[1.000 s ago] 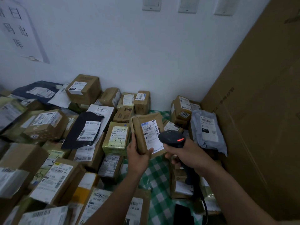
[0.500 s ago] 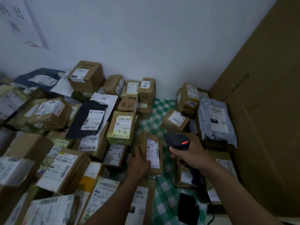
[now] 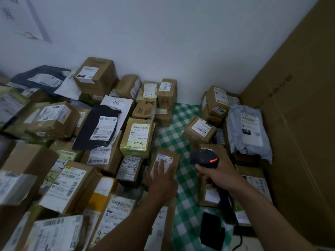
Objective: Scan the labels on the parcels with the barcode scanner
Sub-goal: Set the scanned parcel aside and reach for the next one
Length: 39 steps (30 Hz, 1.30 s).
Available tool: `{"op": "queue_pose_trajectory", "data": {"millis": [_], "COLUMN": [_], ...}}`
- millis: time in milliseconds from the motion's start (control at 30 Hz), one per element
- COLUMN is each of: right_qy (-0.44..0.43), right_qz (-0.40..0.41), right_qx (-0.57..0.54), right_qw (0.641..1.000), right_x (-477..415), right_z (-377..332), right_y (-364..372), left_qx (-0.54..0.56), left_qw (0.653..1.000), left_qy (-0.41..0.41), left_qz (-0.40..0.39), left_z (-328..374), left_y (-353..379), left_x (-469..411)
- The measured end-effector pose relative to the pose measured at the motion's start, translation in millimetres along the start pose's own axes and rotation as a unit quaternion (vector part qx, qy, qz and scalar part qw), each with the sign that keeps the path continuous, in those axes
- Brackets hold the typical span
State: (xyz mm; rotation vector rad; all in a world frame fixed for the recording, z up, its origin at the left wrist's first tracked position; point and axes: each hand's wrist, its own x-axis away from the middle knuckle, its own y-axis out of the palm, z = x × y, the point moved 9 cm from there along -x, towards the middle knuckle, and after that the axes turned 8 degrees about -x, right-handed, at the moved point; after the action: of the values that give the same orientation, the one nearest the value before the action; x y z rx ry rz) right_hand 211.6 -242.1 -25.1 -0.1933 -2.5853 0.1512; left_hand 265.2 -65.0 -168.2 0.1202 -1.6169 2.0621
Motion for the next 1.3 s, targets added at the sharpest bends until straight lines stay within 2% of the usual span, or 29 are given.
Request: {"op": "queue_pose_trajectory", "data": {"millis": [100,333,567,633,700,800,967,1133,1300], "right_qy": [-0.002,0.017,-0.005,-0.003,-0.001,-0.002,0.013,0.029,0.022], "right_qz": [0.002,0.012,0.049,0.056,0.069,0.095,0.121,0.13,0.131], "right_qx": [0.0,-0.023,-0.043,-0.048,-0.058,-0.081,-0.091,-0.092,-0.091], "right_qw": [1.0,1.0,0.998,0.997,0.996,0.992,0.988,0.987,0.987], "right_x": [-2,0,14,18,20,22,23,19,19], "right_z": [2,14,15,18,21,22,29,36,34], "right_y": [0,-8,-35,-47,-58,-73,-88,-94,-93], "left_qx": [-0.013,-0.025,0.037,0.053,0.086,0.254,0.399,0.503,0.546], "left_qw": [0.999,0.998,0.989,0.993,0.996,0.965,0.902,0.848,0.824], "left_qy": [-0.012,-0.062,-0.131,-0.093,-0.018,0.041,-0.013,-0.083,-0.092], "left_qz": [-0.029,-0.02,-0.063,-0.042,-0.003,-0.044,-0.161,-0.147,-0.122], "left_z": [-6,-19,4,30,64,113,142,125,113], "left_y": [6,15,9,-12,-40,-60,-34,-8,-12], "left_x": [-5,9,1,-5,-16,-25,-22,-28,-17]}}
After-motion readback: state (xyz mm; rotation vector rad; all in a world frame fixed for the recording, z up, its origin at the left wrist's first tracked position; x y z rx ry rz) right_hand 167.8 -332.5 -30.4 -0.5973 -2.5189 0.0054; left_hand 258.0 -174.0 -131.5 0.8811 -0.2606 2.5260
